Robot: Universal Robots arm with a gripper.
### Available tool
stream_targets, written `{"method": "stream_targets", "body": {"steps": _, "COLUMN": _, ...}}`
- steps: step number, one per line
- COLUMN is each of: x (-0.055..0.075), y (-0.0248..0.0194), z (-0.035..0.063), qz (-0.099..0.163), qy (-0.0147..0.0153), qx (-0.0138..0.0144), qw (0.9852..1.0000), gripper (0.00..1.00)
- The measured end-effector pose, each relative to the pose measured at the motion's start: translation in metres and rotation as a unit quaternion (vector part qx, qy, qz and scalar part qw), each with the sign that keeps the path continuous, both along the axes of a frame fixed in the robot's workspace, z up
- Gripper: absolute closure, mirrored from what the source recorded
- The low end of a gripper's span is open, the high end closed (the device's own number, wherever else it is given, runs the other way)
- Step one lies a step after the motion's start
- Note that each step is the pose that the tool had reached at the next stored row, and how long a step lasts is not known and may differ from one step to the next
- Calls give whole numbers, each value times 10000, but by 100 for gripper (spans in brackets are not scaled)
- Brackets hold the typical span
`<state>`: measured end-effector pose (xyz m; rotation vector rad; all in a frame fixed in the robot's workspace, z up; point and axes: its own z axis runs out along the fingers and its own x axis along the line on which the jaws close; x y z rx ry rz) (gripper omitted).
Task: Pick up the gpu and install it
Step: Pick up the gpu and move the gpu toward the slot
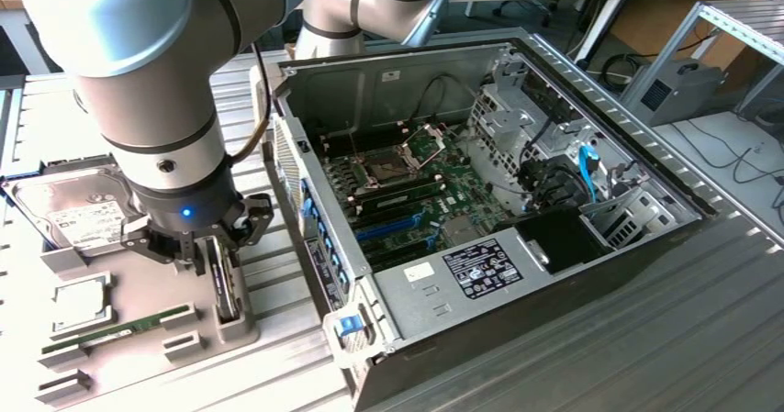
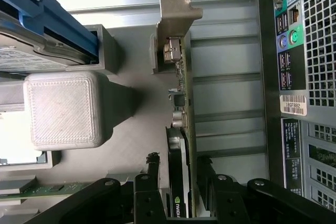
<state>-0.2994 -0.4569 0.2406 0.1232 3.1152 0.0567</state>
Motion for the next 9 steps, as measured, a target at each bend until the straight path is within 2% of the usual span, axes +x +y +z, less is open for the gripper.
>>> {"method": "stream_targets", "body": {"steps": 9, "x": 4, "y": 0, "z": 0, "qz": 0, "qy": 2, "qx": 0, "qw": 10000, "gripper": 58}}
